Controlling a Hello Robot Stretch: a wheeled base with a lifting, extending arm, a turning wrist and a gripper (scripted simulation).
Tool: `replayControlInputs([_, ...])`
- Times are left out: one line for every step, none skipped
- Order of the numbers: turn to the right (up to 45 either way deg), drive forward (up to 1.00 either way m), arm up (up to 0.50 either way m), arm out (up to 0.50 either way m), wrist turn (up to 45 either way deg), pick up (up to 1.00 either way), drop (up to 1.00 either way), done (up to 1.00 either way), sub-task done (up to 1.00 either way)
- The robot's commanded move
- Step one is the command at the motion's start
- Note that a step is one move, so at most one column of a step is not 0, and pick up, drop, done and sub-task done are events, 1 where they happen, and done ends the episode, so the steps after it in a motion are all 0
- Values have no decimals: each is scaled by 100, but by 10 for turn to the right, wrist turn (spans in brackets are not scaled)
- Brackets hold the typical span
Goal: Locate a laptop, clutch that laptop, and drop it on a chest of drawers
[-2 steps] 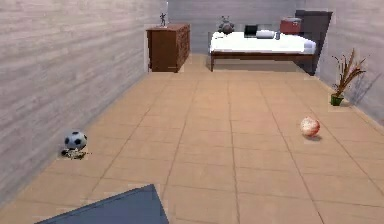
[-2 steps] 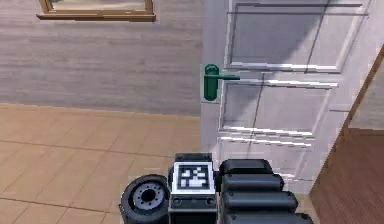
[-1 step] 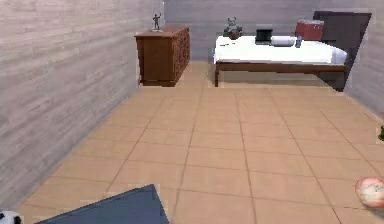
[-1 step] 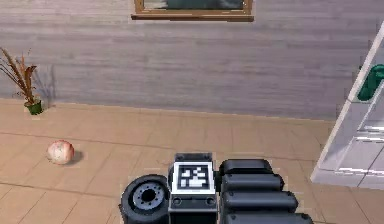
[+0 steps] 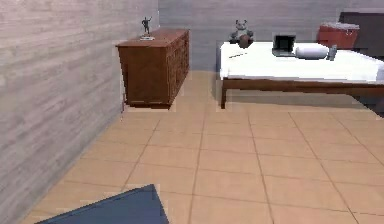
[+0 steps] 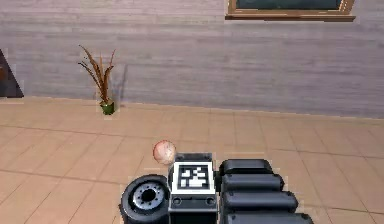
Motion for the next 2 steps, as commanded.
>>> replayControlInputs([0,100,0,0,0,0,0,0,0])
replayControlInputs([0,100,0,0,0,0,0,0,0])
